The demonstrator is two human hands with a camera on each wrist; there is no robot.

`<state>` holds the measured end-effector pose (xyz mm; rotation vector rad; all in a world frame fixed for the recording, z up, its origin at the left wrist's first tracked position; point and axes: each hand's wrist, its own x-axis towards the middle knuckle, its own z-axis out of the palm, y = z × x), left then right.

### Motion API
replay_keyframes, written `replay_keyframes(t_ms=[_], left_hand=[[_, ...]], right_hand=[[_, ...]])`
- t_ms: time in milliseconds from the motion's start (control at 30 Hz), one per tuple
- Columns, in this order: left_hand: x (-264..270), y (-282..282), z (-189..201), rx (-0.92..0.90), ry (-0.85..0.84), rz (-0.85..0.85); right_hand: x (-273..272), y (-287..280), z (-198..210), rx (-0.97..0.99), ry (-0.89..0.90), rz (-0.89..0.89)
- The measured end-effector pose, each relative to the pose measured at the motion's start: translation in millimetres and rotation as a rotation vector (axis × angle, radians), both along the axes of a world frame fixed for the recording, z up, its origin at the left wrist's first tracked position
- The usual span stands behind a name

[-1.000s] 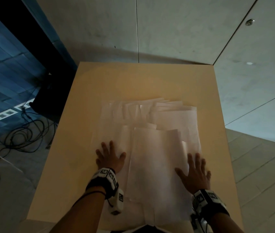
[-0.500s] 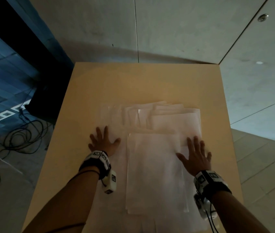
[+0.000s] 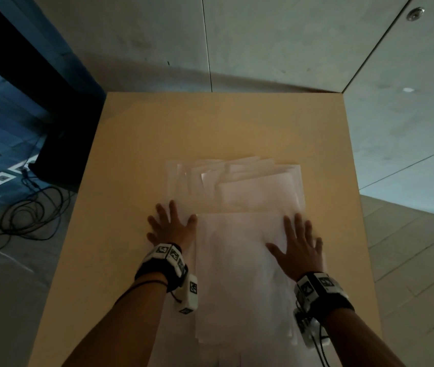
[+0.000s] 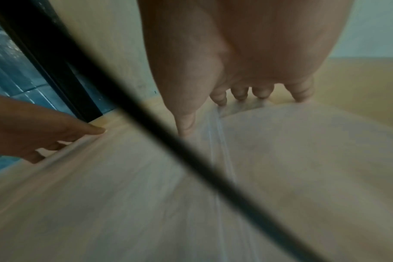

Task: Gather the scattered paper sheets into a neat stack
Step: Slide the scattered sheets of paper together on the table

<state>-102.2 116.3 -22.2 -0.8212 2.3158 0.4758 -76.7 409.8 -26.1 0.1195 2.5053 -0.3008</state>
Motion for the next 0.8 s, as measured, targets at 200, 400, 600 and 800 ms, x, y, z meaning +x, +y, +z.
replay_keyframes(t_ms=[200,400,600,800], left_hand=[[4,28,9,0.058,0.048,0.010],[63,-9,13,0.005,0.087,0.129],[150,7,1,0.050,-0.004,0.041],[156,32,3,0.014,-0.031,0.012]], right_hand=[[-1,-14,5,-0.053,-0.005,-0.003],[44,30,26,-0.079,0.044,-0.257],[127,38,16,-0.033,-0.107,-0.115],[133,24,14,-0.005,-0.098,-0.081]])
